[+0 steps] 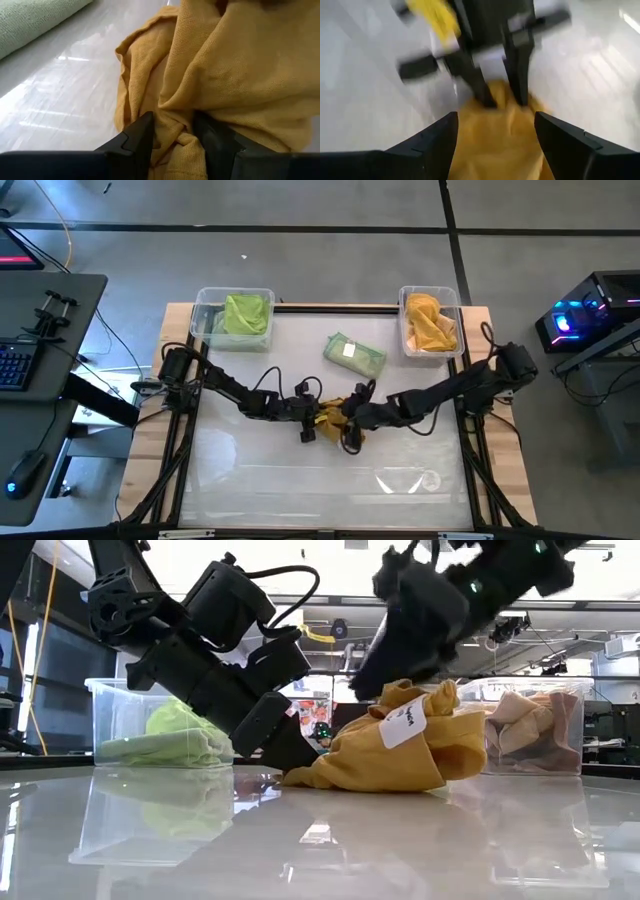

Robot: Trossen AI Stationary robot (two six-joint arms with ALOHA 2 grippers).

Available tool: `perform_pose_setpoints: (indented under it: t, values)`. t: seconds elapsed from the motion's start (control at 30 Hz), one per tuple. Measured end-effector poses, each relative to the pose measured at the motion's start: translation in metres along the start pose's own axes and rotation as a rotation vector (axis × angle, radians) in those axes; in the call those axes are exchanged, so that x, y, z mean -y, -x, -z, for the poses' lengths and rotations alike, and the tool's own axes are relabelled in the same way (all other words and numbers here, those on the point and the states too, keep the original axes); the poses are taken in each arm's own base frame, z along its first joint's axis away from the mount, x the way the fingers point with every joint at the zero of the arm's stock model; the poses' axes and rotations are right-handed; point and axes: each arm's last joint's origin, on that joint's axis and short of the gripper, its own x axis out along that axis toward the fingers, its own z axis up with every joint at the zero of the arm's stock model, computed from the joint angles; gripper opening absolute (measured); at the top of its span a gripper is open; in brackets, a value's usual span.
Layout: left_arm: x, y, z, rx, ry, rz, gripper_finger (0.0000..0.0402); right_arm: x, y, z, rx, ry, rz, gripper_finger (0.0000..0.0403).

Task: Sort towels by color in basket
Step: Put the yellow kitchen towel into the right transparent bin

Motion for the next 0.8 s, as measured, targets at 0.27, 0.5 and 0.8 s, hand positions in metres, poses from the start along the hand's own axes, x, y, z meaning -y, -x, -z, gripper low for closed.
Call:
perform_pose_setpoints:
  t: [0.27, 0.5, 0.8]
  values:
    - [0.000, 0.000, 0.000, 0.007, 0.000, 0.002, 0.0131, 0.003, -0.032, 0.045, -0.140, -0.042, 0.093, 0.0261]
    - [0.002, 0.000, -0.001, 0.016, -0.016, 0.025, 0.0131, 0.000, -0.058, 0.065, -0.156, -0.040, 0.108, 0.0224]
    - [0.011, 0.022, -0.019, 0.035, -0.059, 0.045, 0.0131, -0.006, -0.058, 0.070, -0.166, -0.057, 0.079, 0.0032]
